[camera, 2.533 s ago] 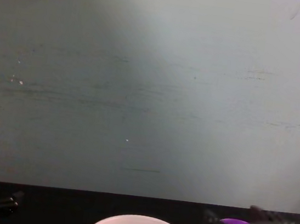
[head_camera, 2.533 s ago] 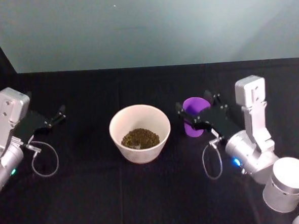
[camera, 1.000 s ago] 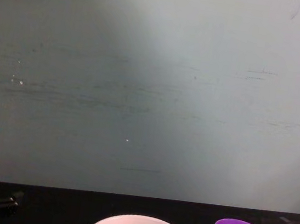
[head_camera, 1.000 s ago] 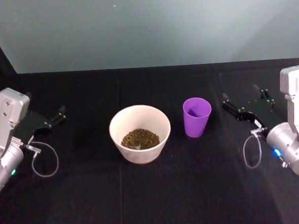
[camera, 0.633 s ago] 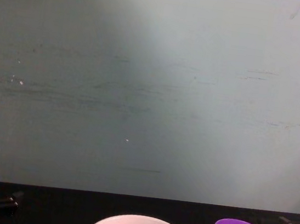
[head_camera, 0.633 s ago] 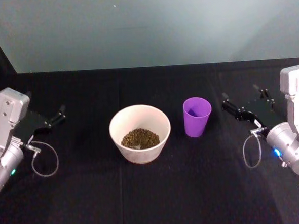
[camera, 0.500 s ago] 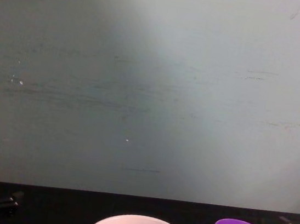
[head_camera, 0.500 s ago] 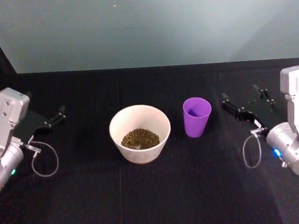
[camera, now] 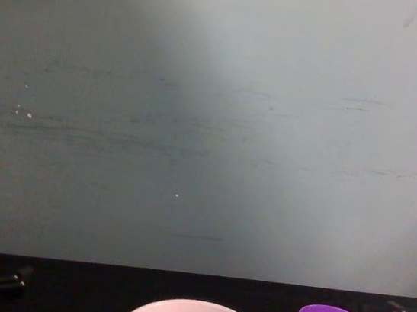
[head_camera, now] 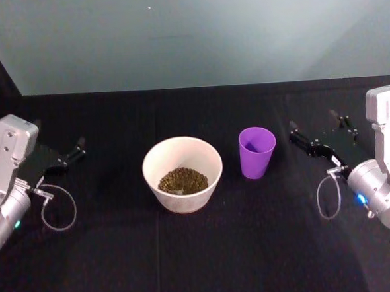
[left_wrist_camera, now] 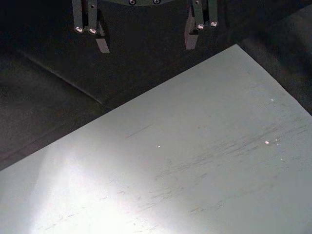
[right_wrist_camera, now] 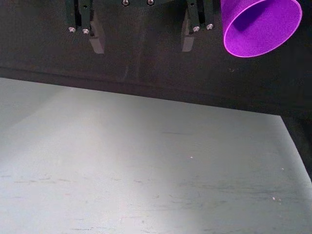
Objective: Pick up the cup and pour the mung beans from the cup into the bowl.
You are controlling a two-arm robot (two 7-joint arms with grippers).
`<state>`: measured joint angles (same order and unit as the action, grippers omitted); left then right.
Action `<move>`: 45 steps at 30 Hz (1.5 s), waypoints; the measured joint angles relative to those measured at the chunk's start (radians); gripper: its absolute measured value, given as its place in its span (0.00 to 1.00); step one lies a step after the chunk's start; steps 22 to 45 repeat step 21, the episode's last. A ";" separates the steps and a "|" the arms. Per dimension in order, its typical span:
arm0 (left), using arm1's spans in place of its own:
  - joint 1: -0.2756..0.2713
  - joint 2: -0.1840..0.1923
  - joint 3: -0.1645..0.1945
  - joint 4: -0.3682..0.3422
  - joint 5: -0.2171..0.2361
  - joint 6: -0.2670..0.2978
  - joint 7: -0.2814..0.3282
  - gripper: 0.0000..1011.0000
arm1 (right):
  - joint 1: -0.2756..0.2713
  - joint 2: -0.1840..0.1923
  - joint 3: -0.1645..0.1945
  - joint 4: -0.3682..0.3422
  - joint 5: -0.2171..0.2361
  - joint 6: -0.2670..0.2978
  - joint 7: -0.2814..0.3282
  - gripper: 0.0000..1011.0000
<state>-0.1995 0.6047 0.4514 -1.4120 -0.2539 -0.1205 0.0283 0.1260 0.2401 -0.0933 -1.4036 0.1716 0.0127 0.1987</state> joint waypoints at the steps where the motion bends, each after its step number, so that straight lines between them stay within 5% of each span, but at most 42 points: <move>1: 0.000 0.000 0.000 0.000 0.000 0.000 0.000 0.99 | 0.000 0.000 0.000 0.000 0.000 0.000 0.000 0.99; 45: 0.000 0.000 0.000 0.000 0.000 0.000 0.000 0.99 | 0.000 0.000 0.000 0.000 0.000 0.000 0.001 0.99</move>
